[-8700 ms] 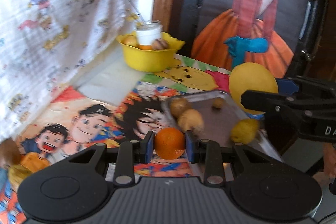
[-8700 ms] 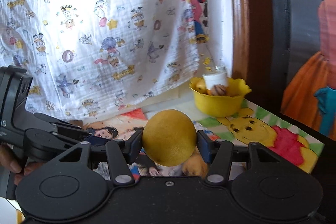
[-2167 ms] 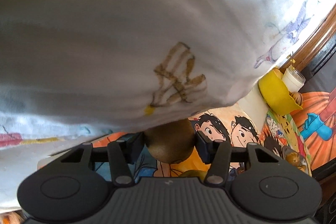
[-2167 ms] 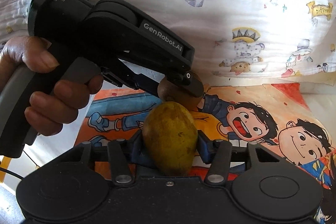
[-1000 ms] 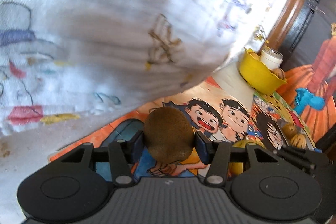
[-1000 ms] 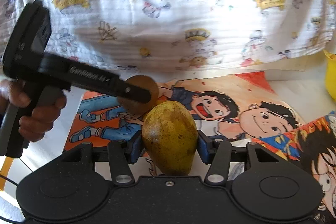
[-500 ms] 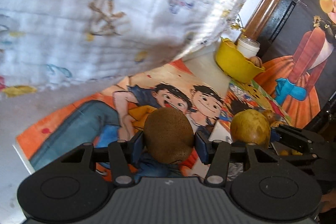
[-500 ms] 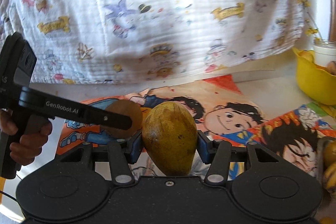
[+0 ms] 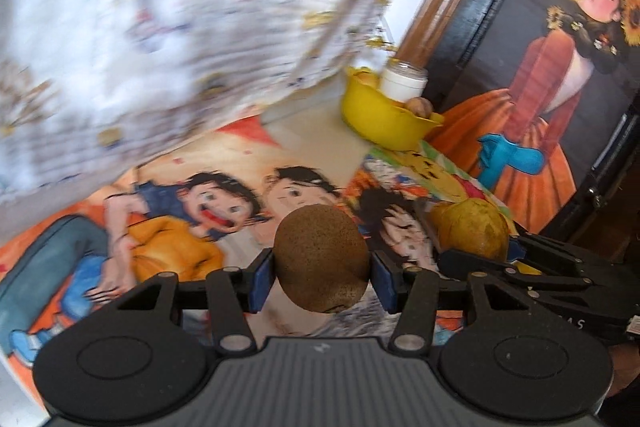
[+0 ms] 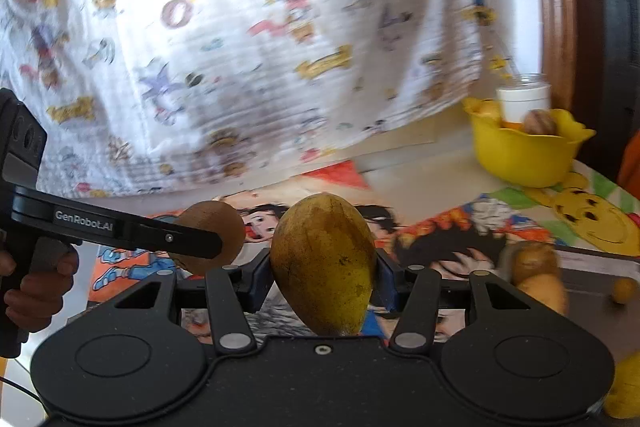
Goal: Organize fruits
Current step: 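Carry both held fruits over the metal tray and lower them in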
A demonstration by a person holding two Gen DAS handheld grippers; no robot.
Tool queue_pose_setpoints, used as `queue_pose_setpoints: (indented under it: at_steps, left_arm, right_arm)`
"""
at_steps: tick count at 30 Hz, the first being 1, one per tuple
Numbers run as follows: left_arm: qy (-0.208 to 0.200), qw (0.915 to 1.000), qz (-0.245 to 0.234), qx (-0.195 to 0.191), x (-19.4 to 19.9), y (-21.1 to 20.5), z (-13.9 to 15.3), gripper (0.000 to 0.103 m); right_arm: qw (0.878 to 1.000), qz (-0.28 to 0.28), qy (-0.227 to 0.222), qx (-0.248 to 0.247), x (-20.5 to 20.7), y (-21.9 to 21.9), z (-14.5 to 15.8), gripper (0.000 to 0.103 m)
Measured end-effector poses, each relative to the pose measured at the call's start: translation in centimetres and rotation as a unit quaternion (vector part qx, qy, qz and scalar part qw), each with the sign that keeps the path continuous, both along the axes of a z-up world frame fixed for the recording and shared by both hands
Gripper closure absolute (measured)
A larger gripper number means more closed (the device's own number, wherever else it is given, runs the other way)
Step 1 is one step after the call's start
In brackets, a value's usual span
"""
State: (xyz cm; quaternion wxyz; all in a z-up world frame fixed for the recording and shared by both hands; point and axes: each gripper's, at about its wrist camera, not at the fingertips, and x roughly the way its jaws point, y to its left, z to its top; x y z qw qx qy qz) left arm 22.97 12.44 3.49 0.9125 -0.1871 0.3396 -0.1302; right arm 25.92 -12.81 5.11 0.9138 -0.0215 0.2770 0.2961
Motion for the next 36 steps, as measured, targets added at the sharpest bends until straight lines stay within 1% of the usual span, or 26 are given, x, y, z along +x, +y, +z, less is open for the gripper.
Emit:
queue_pose_setpoints:
  at_steps: [6, 9, 16, 20, 27, 30, 36]
  left_arm:
    - [-0.012, 0.9996, -0.026, 0.009, 0.7, -4.2, 2.0, 0.047]
    - [-0.017, 0.999, -0.04, 0.007, 1.3, -6.6, 2.9, 0.047]
    - [-0.024, 0.9968, -0.076, 0.0, 2.9, -12.3, 3.9, 0.047]
    - [-0.014, 0.9953, -0.095, -0.009, 4.6, -15.2, 3.8, 0.047]
    - [-0.006, 0.992, -0.126, -0.005, 7.1, -19.5, 3.1, 0.047]
    - [0.0, 0.99, -0.141, 0.002, 7.8, -20.9, 2.7, 0.047]
    - [0.017, 0.9861, -0.165, 0.016, 8.8, -22.9, 1.5, 0.047]
  right_arm:
    - [0.999, -0.03, -0.008, 0.008, -0.3, -4.6, 0.9, 0.049]
    - [0.999, -0.046, -0.015, 0.007, -0.5, -6.9, 1.4, 0.049]
    - [0.996, -0.087, -0.032, -0.005, -0.7, -12.7, 2.4, 0.049]
    - [0.992, -0.117, -0.036, -0.016, -0.6, -16.2, 2.5, 0.049]
    - [0.987, -0.155, -0.031, -0.034, 0.2, -20.8, 1.6, 0.049]
    - [0.986, -0.161, -0.024, -0.031, 0.4, -21.9, 0.9, 0.049]
    - [0.986, -0.164, -0.009, -0.032, 1.0, -22.6, -0.6, 0.049]
